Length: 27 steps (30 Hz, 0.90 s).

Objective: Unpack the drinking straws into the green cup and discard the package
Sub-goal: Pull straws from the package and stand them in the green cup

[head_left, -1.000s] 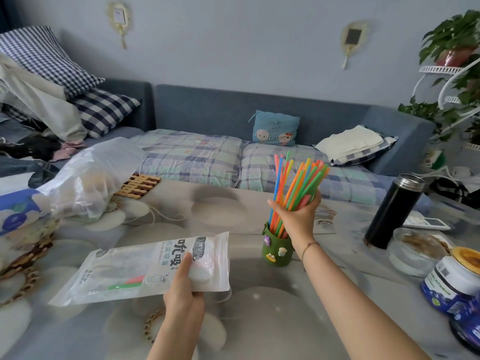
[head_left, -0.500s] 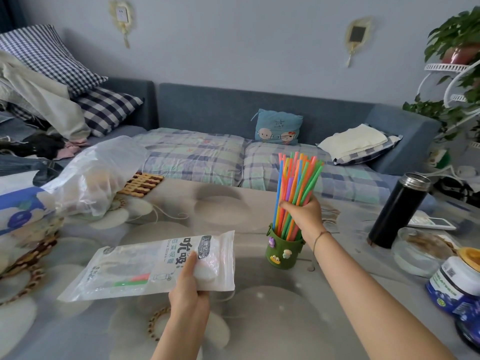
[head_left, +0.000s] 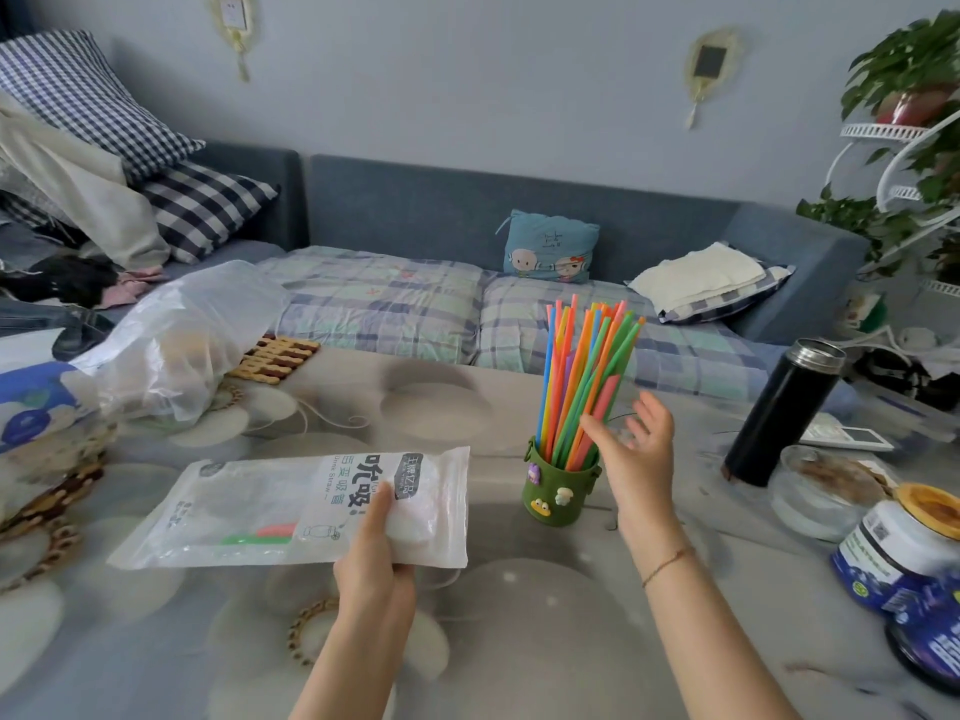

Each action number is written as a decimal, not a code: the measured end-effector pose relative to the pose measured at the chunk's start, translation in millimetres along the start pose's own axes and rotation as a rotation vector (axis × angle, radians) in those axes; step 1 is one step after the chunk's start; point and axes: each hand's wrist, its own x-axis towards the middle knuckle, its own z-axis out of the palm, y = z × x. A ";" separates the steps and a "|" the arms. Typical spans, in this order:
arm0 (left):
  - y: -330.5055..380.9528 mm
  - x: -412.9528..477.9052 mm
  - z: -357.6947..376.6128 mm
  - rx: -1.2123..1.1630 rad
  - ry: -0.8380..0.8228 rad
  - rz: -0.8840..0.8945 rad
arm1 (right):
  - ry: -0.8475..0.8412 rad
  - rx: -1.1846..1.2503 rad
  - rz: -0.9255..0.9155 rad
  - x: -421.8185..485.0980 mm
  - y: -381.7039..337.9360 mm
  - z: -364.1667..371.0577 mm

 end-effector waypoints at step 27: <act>18.1 -24.9 15.2 0.625 -0.142 0.534 | -0.490 0.287 0.848 -119.0 62.1 48.3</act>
